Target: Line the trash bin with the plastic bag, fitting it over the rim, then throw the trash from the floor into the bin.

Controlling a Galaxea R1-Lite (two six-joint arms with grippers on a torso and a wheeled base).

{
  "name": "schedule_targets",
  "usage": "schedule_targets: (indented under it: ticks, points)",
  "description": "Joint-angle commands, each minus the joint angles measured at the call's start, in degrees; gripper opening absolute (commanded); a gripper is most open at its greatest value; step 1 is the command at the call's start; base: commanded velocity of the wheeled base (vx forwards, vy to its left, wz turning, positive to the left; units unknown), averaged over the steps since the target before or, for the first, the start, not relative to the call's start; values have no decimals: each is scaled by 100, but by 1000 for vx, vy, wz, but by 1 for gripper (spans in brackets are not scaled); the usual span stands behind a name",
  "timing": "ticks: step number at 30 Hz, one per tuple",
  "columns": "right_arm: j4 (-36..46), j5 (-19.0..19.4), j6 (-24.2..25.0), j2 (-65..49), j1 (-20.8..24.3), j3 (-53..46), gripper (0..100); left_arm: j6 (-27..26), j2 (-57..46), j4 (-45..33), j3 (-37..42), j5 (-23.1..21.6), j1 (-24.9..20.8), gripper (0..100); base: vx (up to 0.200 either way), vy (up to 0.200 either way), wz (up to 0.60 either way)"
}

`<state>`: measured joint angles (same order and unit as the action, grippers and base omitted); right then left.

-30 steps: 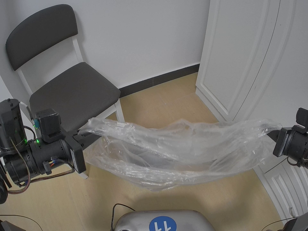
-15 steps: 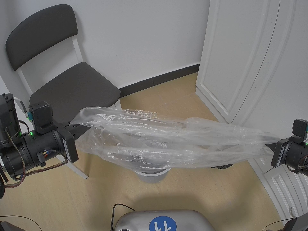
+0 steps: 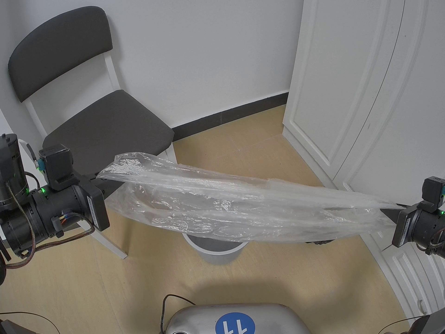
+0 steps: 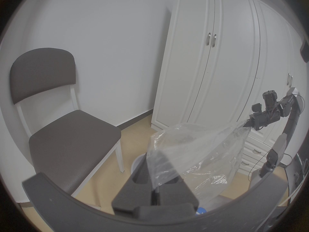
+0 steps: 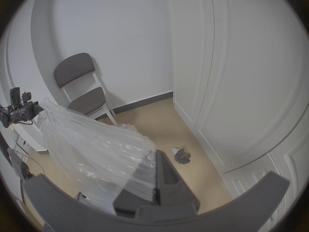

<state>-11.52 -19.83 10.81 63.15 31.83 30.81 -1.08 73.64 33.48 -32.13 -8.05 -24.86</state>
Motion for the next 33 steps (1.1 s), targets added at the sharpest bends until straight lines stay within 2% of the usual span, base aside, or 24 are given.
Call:
schedule_targets:
  ticks: [1,14,24,29,30,33]
  points:
    - [1,-12,0,-22,-10,-31,0,-6,1,1,-3,5,42,0,0,0,0]
    - [18,6,-334,-136,-300,-119,0,-146,62,1,-3,-4,262,0,0,0,0]
    - [9,6,-361,-162,-379,-145,0,-146,54,1,-12,-13,280,0,0,0,0]
    - [-70,76,-343,-83,-335,-119,0,-146,80,1,-47,-66,209,0,0,0,0]
    - [-70,146,-334,-57,-195,-110,0,-146,177,45,-47,-66,-37,0,0,0,0]
    - [-70,270,-308,-4,34,-101,0,-146,309,71,-47,-30,-283,0,0,0,0]
